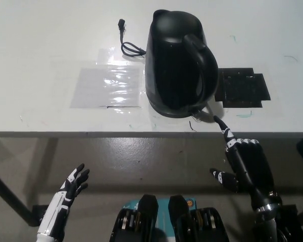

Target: A kettle is kept at the center of the table close to the robot and the robot uses its right index finger to press downwards on the transparent start boiling button

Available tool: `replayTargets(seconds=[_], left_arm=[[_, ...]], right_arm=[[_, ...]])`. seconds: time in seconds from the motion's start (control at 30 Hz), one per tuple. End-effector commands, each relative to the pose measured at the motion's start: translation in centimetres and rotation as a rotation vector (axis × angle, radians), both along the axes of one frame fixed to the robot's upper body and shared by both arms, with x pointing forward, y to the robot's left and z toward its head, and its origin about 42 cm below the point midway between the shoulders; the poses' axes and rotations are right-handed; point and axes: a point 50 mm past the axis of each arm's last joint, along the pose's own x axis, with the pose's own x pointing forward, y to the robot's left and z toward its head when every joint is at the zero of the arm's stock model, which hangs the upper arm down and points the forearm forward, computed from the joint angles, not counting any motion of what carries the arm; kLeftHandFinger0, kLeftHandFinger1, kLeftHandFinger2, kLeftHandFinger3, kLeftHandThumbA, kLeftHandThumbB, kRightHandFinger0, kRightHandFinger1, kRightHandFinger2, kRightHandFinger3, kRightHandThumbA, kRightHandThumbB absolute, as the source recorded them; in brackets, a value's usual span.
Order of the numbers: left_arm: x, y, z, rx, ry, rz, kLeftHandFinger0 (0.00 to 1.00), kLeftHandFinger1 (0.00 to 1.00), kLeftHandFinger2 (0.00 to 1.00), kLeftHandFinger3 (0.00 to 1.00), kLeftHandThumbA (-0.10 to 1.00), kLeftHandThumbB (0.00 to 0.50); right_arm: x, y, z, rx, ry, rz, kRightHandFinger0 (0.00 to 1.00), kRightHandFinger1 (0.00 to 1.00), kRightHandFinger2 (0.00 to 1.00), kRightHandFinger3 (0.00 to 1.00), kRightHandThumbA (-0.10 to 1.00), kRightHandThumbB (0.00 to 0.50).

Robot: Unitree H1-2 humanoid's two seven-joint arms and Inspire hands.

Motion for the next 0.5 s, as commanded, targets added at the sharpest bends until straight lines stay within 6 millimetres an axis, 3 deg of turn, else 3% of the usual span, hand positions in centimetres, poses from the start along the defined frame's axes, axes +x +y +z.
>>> replayTargets(seconds=[0.0,0.1,0.23,0.3,0.47], left_arm=[[0.3,0.1,1.3,0.006,-0.067,-0.037,1.00,1.00,1.00,1.00,1.00,0.339],[0.4,0.1,1.4,0.017,-0.061,-0.028,1.00,1.00,1.00,1.00,1.00,0.362],[0.4,0.1,1.4,0.009,-0.070,-0.036,1.00,1.00,1.00,1.00,1.00,0.344],[0.5,0.1,1.4,0.022,-0.069,-0.034,1.00,1.00,1.00,1.00,1.00,0.372],[0.5,0.1,1.5,0.026,-0.069,-0.035,1.00,1.00,1.00,1.00,1.00,0.356]], right_arm=[[1.3,0.2,1.3,-0.005,-0.060,-0.004,0.00,0.00,0.00,1.00,0.98,0.219],[2.0,0.5,1.4,-0.011,-0.048,-0.006,0.00,0.00,0.00,1.00,0.98,0.224],[2.4,0.8,1.6,-0.008,-0.054,-0.001,0.00,0.00,0.00,1.00,0.98,0.229],[2.5,1.0,1.9,-0.010,-0.053,0.002,0.00,0.00,0.00,1.00,0.96,0.222],[2.9,1.4,2.3,-0.015,-0.060,0.013,0.00,0.00,0.00,1.00,0.96,0.213]])
